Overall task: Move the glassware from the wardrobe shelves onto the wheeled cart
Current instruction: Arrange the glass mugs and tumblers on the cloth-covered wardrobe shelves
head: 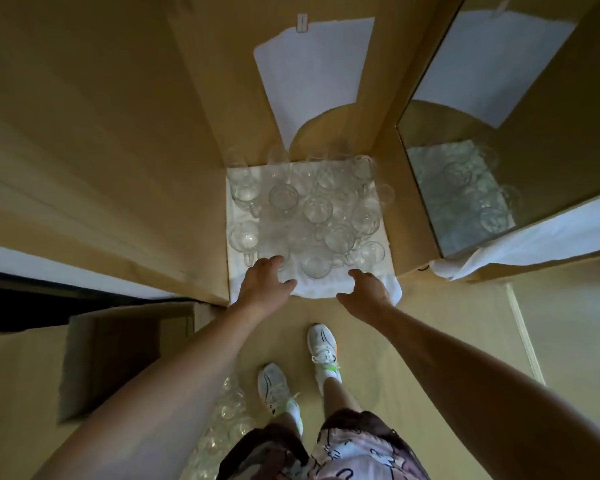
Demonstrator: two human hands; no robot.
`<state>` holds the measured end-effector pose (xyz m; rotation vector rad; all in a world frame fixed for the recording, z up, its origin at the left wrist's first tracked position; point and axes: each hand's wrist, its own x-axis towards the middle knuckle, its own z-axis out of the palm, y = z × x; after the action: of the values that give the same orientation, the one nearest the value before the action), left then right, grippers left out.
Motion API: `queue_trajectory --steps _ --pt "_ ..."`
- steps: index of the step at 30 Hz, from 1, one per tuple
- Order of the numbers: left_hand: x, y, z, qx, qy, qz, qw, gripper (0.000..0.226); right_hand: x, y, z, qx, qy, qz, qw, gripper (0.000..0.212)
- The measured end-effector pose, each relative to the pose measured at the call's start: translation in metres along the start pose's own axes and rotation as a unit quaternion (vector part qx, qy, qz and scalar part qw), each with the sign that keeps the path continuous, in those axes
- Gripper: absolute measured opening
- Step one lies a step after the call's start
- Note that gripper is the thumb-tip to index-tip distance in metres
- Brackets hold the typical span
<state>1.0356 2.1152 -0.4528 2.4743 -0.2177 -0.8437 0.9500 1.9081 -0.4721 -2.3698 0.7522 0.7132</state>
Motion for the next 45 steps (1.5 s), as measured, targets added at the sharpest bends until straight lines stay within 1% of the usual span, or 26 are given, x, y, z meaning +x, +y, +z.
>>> queue_trajectory --steps 7,11,14,18,21,24,27,30,33,36,38,43,45 --pt "0.021 0.019 0.032 0.004 -0.001 -0.017 1.000 0.069 0.039 0.024 0.004 0.078 0.045 0.039 0.995 0.062" --pt "0.038 0.021 0.056 -0.011 -0.008 -0.039 0.999 0.071 0.057 0.044 0.009 0.107 0.083 0.065 0.989 0.066" --pt "0.051 0.020 0.074 -0.028 0.002 -0.063 0.998 0.075 0.073 0.060 0.012 0.125 0.098 0.093 0.983 0.072" --pt "0.072 0.013 0.100 -0.063 0.016 -0.098 0.993 0.082 0.100 0.079 0.020 0.139 0.098 0.112 0.979 0.082" --pt "0.090 0.006 0.116 -0.080 0.023 -0.109 0.991 0.085 0.121 0.090 0.029 0.154 0.097 0.127 0.975 0.085" --pt "0.109 -0.002 0.129 -0.091 0.030 -0.116 0.989 0.095 0.139 0.098 0.037 0.185 0.111 0.138 0.967 0.096" --pt "0.123 -0.010 0.143 -0.101 0.032 -0.120 0.987 0.104 0.155 0.104 0.044 0.209 0.134 0.123 0.961 0.108" --pt "0.134 -0.018 0.155 -0.110 0.027 -0.117 0.987 0.112 0.170 0.108 0.049 0.222 0.150 0.101 0.958 0.113" --pt "0.144 -0.024 0.163 -0.114 0.027 -0.113 0.987 0.116 0.182 0.109 0.053 0.254 0.153 0.086 0.951 0.111" --pt "0.151 -0.028 0.168 -0.105 0.038 -0.106 0.988 0.119 0.190 0.108 0.057 0.282 0.170 0.088 0.940 0.098" --pt "0.154 -0.030 0.171 -0.106 0.048 -0.096 0.989 0.120 0.193 0.108 0.058 0.290 0.185 0.087 0.935 0.093" --pt "0.159 -0.027 0.181 -0.117 0.043 -0.083 0.989 0.129 0.200 0.110 0.061 0.285 0.194 0.082 0.935 0.096" --pt "0.162 -0.024 0.184 -0.123 0.055 -0.086 0.987 0.130 0.201 0.111 0.061 0.283 0.195 0.085 0.935 0.098"
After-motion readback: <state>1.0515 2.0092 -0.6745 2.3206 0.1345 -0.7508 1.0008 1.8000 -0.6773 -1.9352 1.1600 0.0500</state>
